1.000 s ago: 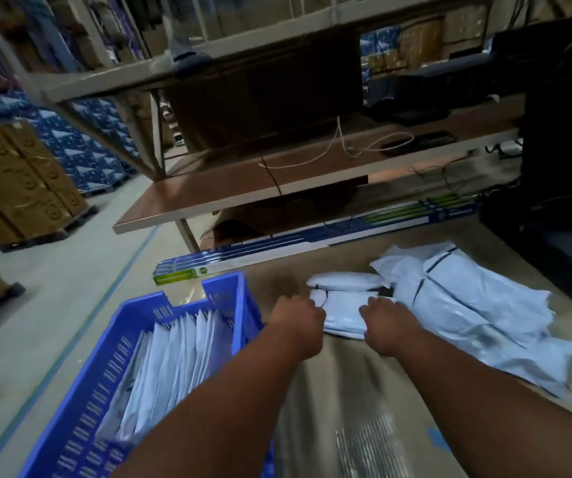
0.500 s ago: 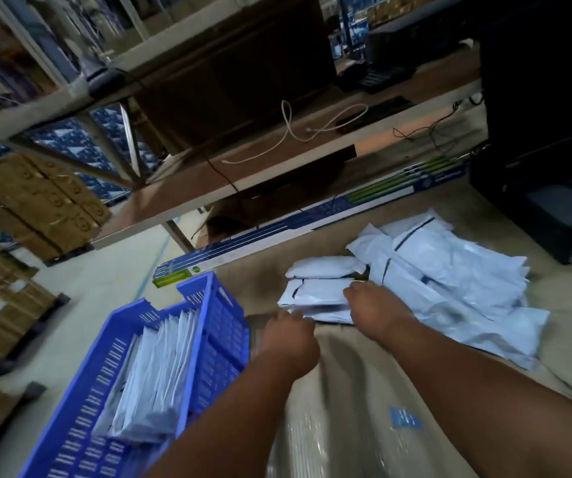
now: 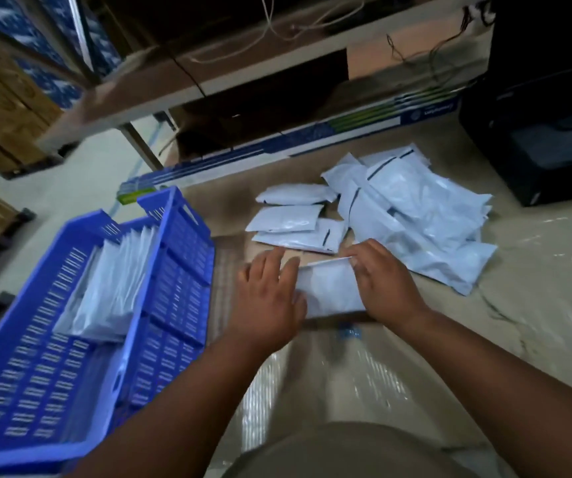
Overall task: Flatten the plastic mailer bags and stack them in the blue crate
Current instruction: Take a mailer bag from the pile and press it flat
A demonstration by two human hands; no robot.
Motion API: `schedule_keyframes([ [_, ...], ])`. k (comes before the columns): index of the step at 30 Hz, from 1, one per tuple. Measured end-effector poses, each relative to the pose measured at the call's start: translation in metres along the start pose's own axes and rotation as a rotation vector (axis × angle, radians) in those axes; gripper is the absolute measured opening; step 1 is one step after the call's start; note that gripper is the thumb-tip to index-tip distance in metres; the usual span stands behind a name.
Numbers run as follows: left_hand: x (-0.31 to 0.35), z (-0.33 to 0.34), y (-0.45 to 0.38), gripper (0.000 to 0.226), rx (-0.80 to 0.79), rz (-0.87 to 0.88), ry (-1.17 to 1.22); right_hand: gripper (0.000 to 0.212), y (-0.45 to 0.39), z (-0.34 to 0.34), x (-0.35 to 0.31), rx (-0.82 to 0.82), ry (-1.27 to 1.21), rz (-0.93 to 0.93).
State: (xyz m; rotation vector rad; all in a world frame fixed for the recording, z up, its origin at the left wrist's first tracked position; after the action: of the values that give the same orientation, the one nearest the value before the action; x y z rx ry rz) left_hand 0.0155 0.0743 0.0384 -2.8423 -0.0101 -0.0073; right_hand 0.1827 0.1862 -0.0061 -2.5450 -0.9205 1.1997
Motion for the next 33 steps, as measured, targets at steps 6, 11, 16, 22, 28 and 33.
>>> schedule_keyframes([
  [6,0.046,0.062,0.069,0.066,-0.220,0.096,0.226,0.016,0.076,0.014,0.029,-0.248,0.099,0.164],
  [11,0.059,0.087,0.086,0.066,-0.239,0.049,0.211,0.028,0.098,0.007,0.029,-0.262,0.494,0.044],
  [16,0.083,0.073,0.086,0.062,-0.148,0.066,0.214,0.037,0.100,-0.006,0.019,-0.261,0.520,-0.064],
  [22,0.111,0.093,0.072,0.063,-0.143,0.091,0.303,0.059,0.128,0.023,0.017,-0.453,0.602,-0.134],
  [28,0.110,0.103,0.076,0.062,-0.141,0.069,0.284,0.068,0.130,0.026,0.023,-0.479,0.598,-0.133],
  [33,0.110,0.104,0.075,0.062,-0.116,0.066,0.283,0.068,0.128,0.027,0.025,-0.462,0.606,-0.135],
])
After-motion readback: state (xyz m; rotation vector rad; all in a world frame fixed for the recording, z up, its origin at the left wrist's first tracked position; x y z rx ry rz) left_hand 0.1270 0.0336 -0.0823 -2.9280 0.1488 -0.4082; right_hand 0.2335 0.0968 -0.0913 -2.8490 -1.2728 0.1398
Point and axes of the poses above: each hand's wrist, its own y-axis away from the middle knuckle, its own z-axis out of the palm, x = y × z, the point moved 8 cm from there along -y, towards the middle knuckle, and after that the axes turned 7 degrees about y, right-handed, at the moved point
